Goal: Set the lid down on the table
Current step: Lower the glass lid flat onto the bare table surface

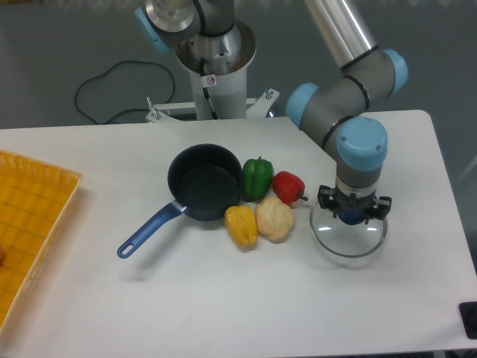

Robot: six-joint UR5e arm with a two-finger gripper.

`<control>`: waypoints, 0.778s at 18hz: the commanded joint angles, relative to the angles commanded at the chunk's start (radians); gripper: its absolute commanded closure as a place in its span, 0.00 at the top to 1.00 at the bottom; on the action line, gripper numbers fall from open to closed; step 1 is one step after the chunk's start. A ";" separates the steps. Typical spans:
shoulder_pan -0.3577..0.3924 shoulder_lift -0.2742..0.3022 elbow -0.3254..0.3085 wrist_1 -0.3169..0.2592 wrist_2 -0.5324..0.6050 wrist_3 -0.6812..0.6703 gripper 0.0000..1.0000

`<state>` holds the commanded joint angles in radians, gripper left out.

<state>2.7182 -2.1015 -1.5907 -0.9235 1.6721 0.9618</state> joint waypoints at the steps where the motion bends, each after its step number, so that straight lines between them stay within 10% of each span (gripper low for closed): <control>1: 0.003 -0.002 0.000 -0.002 0.000 0.000 0.59; 14: 0.003 -0.025 -0.008 0.000 -0.023 0.003 0.59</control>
<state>2.7213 -2.1261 -1.5984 -0.9235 1.6490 0.9649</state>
